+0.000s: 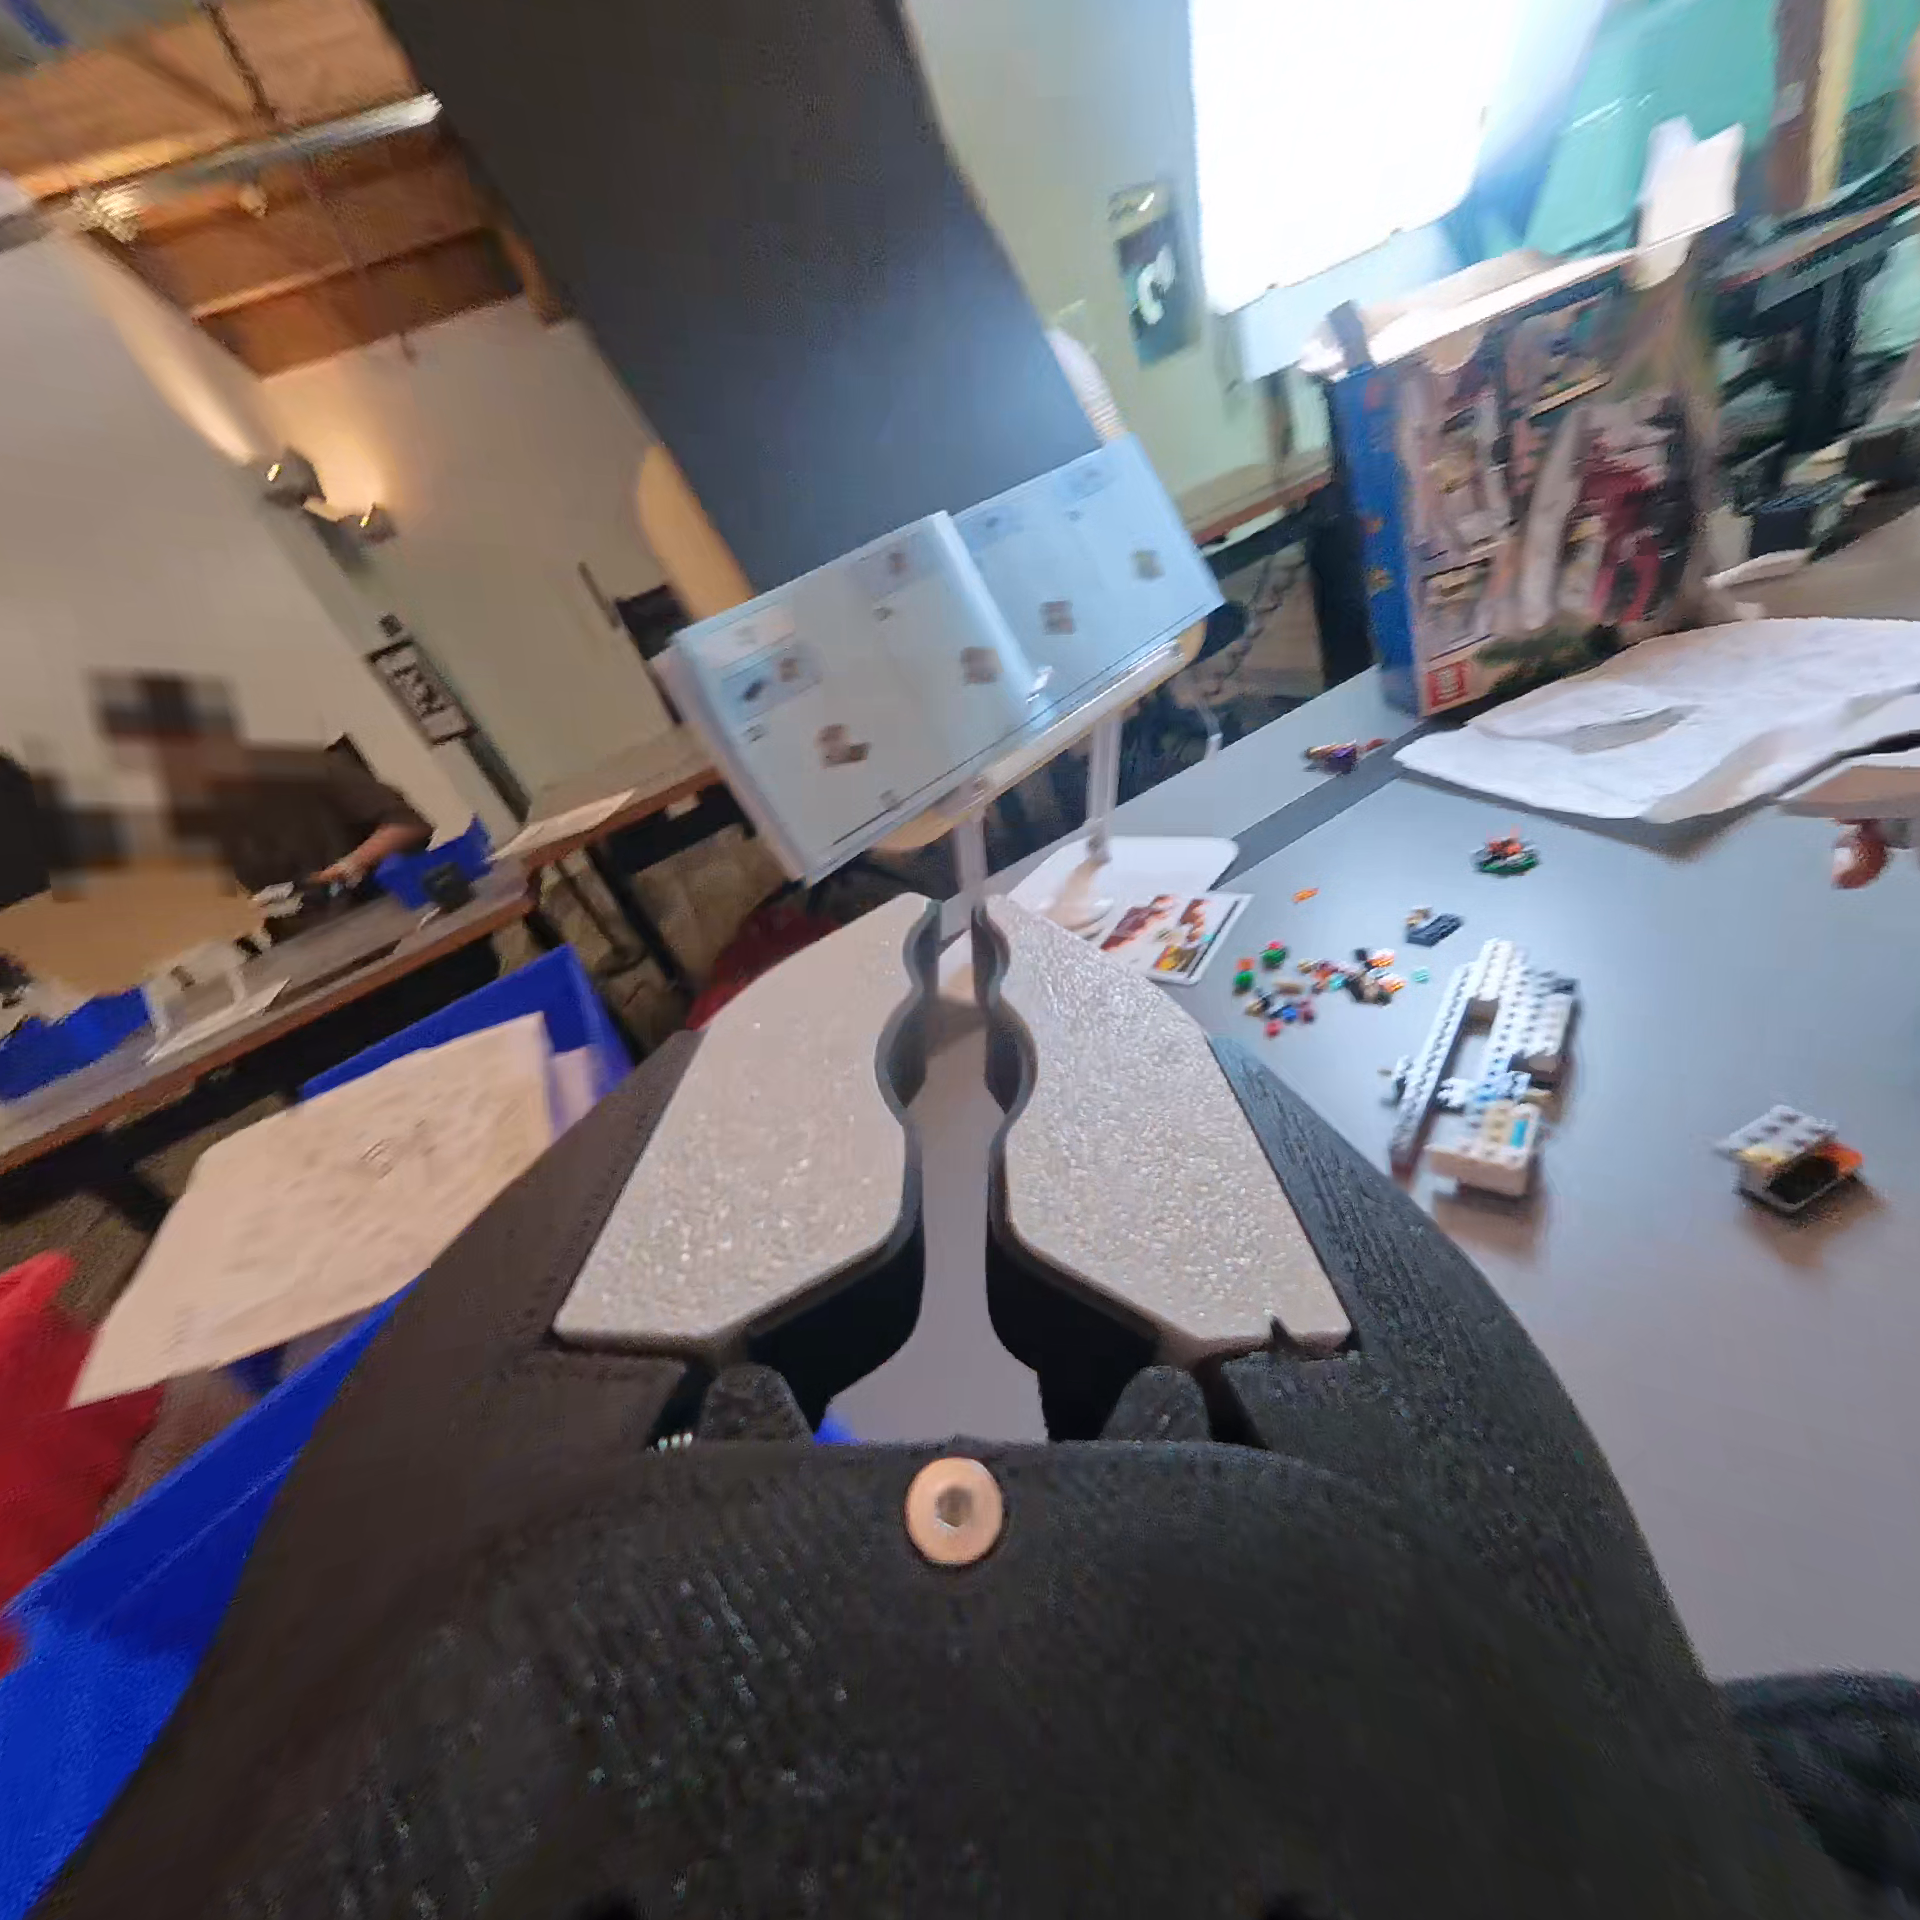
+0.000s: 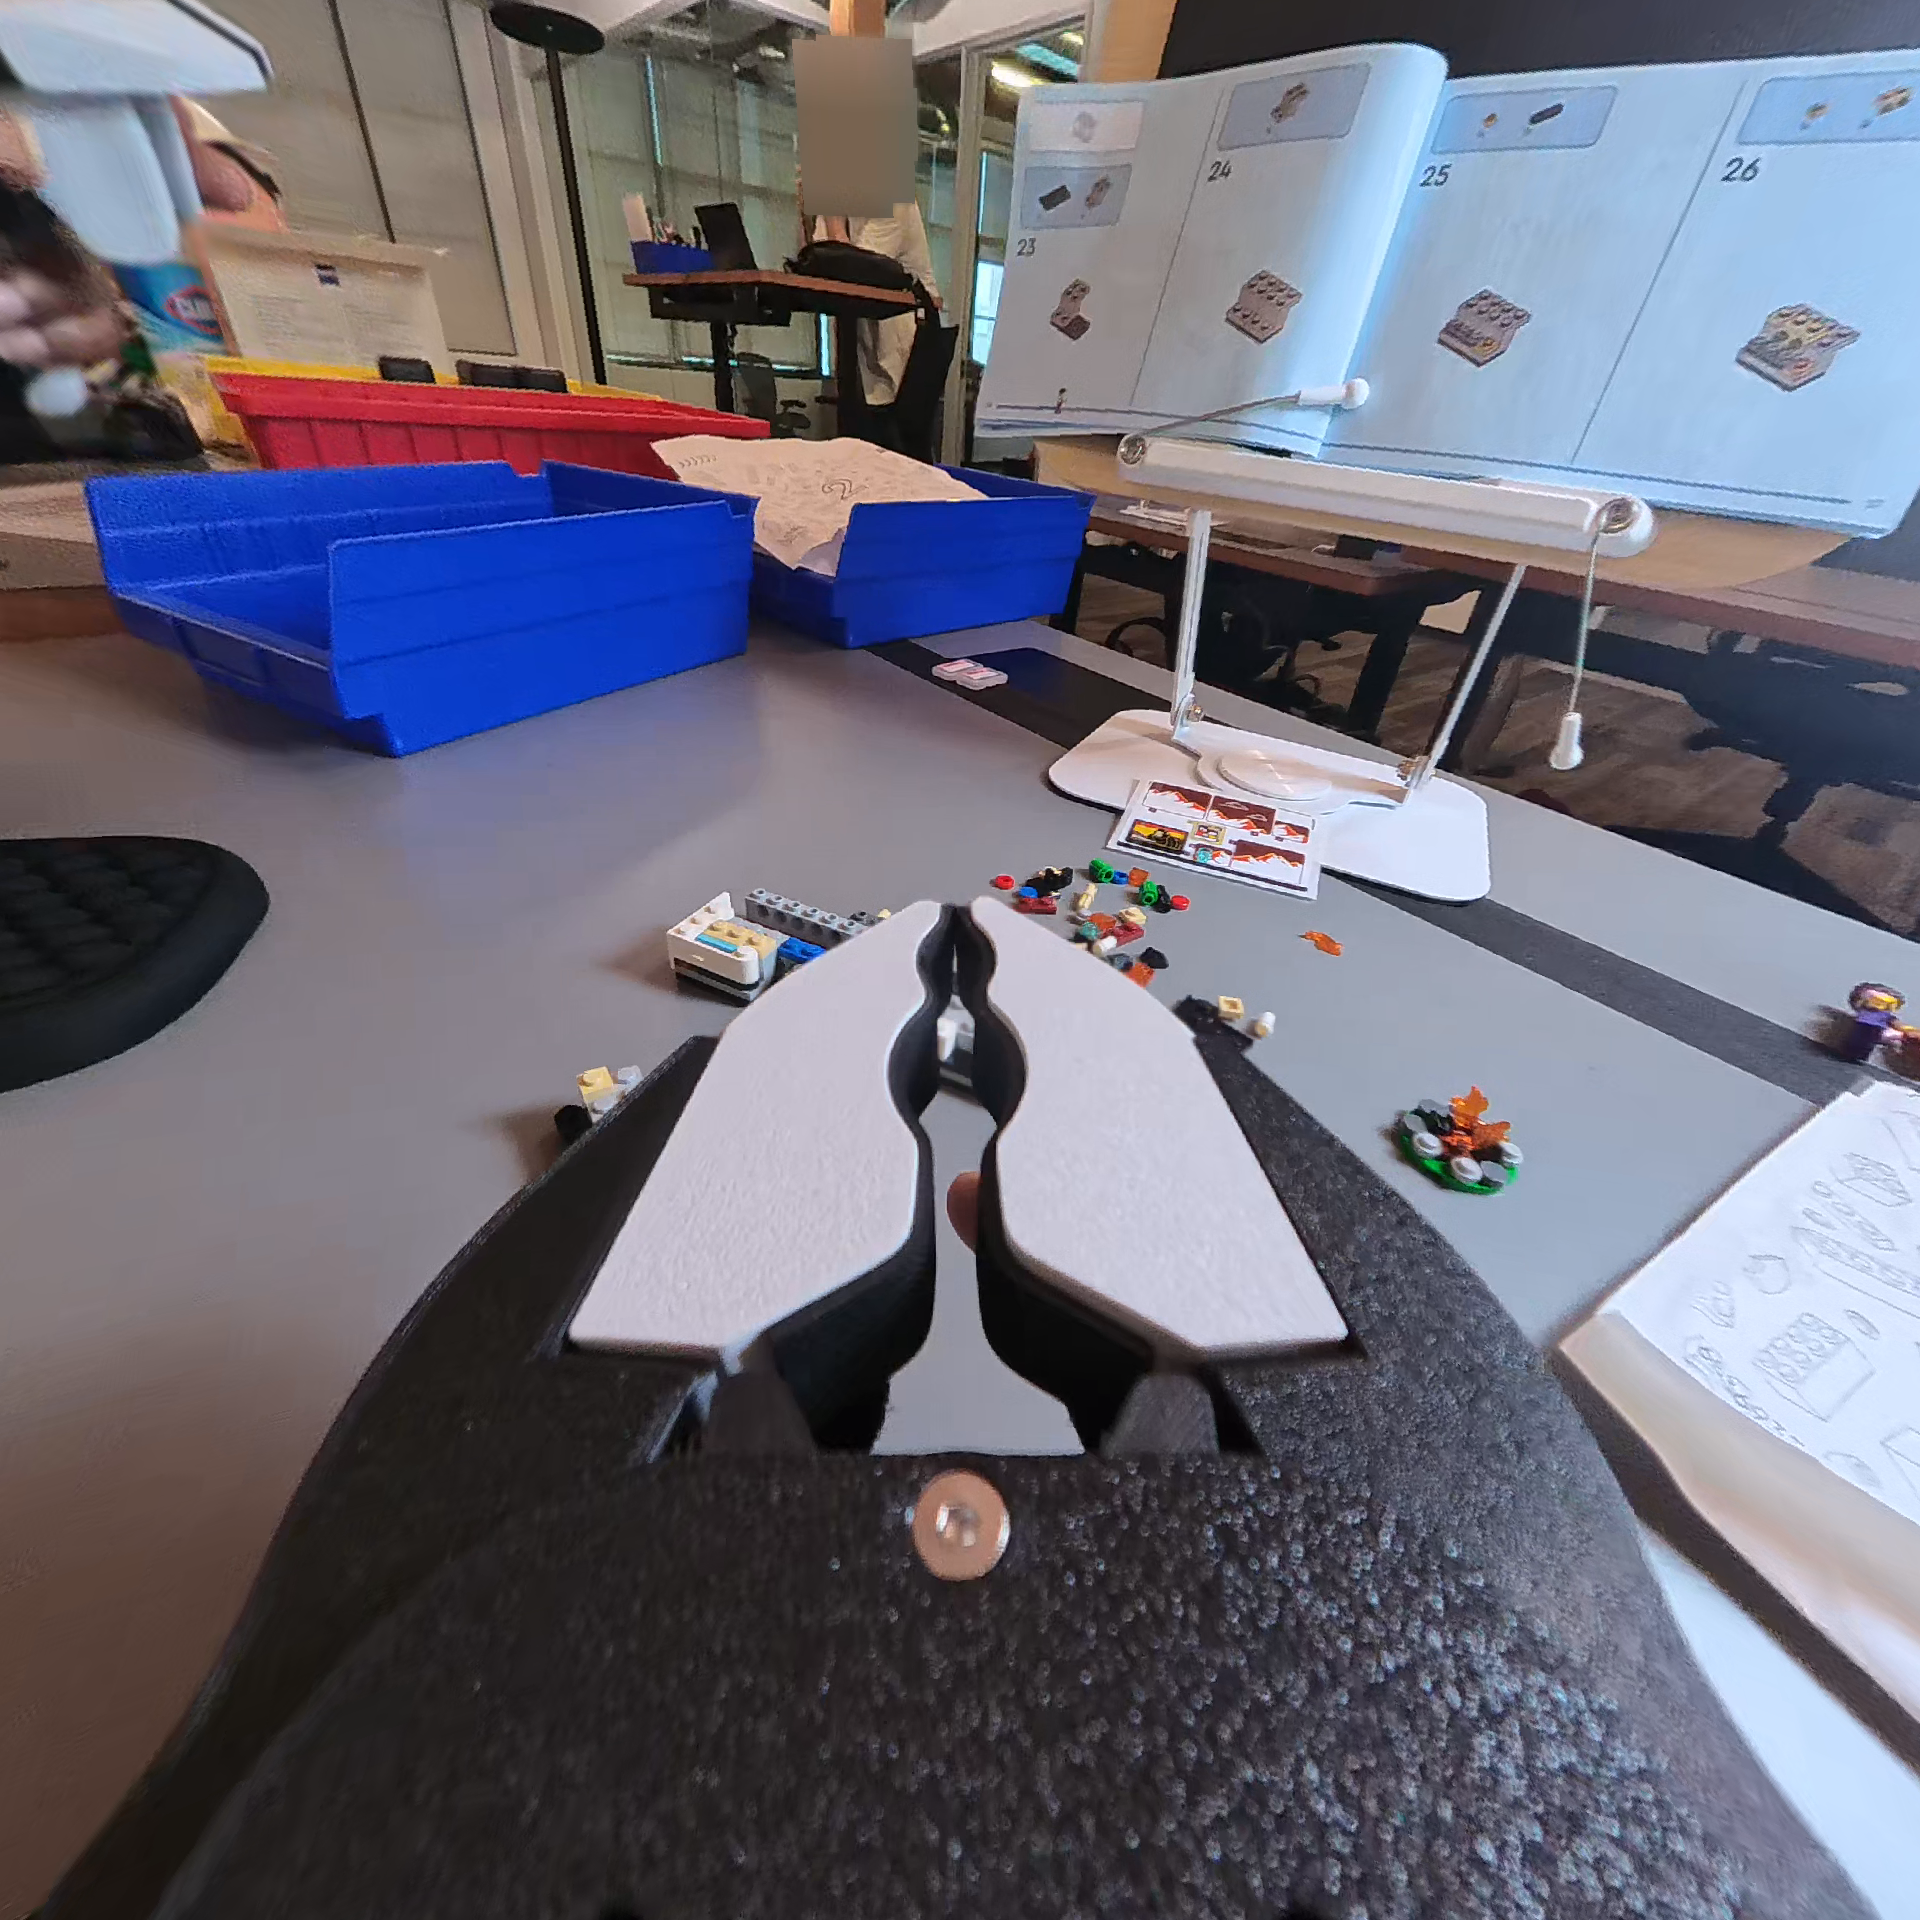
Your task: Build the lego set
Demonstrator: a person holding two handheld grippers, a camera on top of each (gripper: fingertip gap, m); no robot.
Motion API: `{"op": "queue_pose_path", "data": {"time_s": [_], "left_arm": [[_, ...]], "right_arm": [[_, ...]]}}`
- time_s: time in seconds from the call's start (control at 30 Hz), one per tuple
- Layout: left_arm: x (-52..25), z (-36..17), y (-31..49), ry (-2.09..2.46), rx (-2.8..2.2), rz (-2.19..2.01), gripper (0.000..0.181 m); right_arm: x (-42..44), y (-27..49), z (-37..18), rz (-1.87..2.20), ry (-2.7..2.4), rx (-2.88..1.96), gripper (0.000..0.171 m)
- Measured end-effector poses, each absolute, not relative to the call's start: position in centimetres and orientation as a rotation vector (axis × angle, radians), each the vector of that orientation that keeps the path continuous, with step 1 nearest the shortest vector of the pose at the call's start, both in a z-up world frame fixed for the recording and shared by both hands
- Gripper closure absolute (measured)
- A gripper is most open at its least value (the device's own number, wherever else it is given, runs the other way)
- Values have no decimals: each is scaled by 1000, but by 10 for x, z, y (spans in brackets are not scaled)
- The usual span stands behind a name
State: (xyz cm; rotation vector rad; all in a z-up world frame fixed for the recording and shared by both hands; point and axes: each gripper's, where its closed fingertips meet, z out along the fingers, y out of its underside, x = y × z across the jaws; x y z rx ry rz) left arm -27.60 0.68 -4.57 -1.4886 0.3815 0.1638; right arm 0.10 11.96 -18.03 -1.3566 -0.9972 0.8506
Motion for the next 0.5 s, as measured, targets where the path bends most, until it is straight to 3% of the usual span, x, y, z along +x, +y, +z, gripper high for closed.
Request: {"op": "queue_pose_path", "data": {"time_s": [0.2, 0.5], "left_arm": [[-404, -58, -22, 341, -1884, 291, 173], [-493, -209, -43, 758, -2676, 399, 166]], "right_arm": [[-3, 120, -187, 856, -1006, -1383, 171], [0, 125, -185, 784, -993, -1347, 171]]}}
